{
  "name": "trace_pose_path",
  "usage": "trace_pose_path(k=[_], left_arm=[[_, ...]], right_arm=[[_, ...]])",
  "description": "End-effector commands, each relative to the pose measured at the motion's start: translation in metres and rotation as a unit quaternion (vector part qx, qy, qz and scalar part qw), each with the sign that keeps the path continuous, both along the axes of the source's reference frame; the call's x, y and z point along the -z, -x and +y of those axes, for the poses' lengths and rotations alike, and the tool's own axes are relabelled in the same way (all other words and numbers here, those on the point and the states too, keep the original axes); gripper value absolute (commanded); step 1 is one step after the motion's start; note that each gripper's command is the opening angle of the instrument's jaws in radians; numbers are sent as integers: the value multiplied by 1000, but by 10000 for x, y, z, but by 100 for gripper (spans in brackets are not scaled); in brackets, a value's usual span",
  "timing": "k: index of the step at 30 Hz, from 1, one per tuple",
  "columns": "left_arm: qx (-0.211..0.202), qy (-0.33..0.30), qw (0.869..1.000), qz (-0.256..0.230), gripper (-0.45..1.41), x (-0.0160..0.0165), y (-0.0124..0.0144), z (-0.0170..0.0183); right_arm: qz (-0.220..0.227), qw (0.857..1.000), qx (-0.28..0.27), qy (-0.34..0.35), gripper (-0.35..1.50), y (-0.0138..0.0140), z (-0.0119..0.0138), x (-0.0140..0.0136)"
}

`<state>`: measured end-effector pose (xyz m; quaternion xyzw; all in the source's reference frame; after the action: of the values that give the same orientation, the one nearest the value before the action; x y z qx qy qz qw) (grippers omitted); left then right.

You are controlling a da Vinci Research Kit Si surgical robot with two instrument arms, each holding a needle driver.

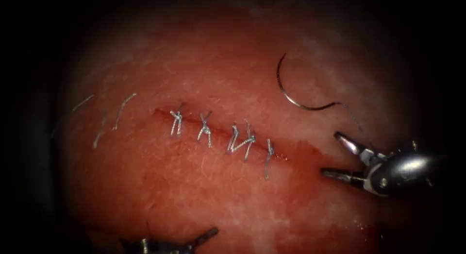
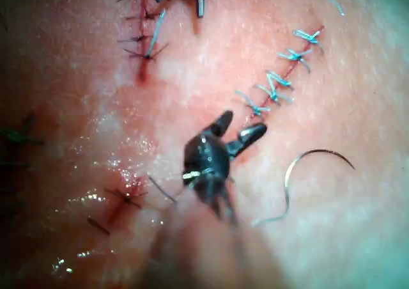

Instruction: Wound Closure

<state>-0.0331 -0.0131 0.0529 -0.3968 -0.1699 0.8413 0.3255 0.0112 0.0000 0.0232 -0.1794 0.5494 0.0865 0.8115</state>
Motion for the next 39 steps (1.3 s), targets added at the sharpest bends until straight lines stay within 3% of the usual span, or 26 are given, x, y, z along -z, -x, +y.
trace_pose_path(k=[1, 4, 9, 14, 16, 19, 20, 21, 22, 23, 26, 31, 39], left_arm=[[2, 0, 1000, 5, 130, -6, 1, -12], [13, 9, 1000, 21, 129, -12, -5, -8], [30, 11, 998, 46, 125, -30, -42, 18], [73, 46, 996, 13, 115, -19, -66, 54], [95, 95, 991, -25, 93, -13, -78, 67], [90, 130, 985, -65, 41, -8, -90, 76], [87, 142, 983, -74, 23, -7, -94, 79], [79, 166, 979, -92, 1, -6, -98, 85], [79, 166, 979, -92, 1, -6, -98, 85], [69, 188, 973, -113, -13, -5, -103, 92], [45, 215, 967, -130, -6, 0, -111, 107], [35, 219, 966, -134, 23, 4, -120, 120], [32, 220, 965, -138, 31, -6, -122, 125]], right_arm=[[0, 1000, 1, -3, 138, -9, -14, -5], [-2, 1000, 4, -4, 138, -12, -15, -4], [-2, 1000, 6, -5, 136, -19, -17, -3], [-2, 1000, 5, -4, 136, -23, -17, -3], [0, 1000, 12, -19, 131, -32, -18, -1], [6, 997, 28, -71, 120, -46, -18, 5], [15, 995, 31, -90, 111, -50, -19, 7], [38, 988, 45, -144, 81, -55, -20, 12], [38, 988, 45, -144, 81, -55, -20, 12], [37, 981, 59, -179, 61, -57, -15, 17], [31, 977, 67, -202, 69, -54, -1, 30], [25, 975, 71, -209, 74, -44, 3, 31], [15, 977, 82, -198, 84, -31, 1, 30]])
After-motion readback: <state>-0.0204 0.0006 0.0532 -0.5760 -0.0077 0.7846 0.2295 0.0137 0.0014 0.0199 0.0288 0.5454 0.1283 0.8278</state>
